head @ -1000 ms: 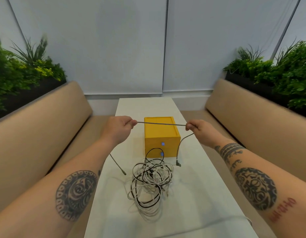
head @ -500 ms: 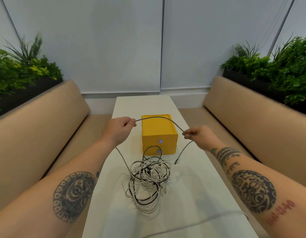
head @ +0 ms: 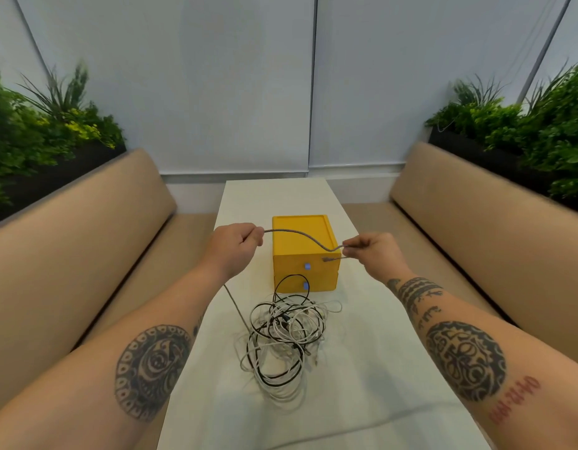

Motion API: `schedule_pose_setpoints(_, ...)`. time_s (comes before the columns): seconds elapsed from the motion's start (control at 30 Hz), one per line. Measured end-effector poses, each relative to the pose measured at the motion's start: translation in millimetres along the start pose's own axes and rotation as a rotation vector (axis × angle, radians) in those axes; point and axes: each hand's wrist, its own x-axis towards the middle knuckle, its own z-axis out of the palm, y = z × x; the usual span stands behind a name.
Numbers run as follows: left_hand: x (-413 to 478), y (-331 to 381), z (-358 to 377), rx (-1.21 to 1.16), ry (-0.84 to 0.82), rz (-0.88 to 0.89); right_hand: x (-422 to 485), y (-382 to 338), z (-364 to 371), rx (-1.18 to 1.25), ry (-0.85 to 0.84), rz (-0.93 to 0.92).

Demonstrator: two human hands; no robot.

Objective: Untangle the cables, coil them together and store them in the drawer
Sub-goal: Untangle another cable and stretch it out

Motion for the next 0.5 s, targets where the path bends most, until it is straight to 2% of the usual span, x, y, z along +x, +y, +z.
schedule_pose_setpoints(0.1, -2, -15, -5, 0.115, -0.001, -0.041, -1, 17, -19, -0.12, 0.05, 0.024)
schedule_pose_setpoints(0.27, 0, -29, -2, 0.275, -0.076, 0.002, -8, 37, -29, -0.376, -0.032, -0.014)
schedule_pose_setpoints(0.5, -4, -37, 0, 0.385, -0.153, 0.072, -18, 58, -31, -0.452, -0.046, 0.022)
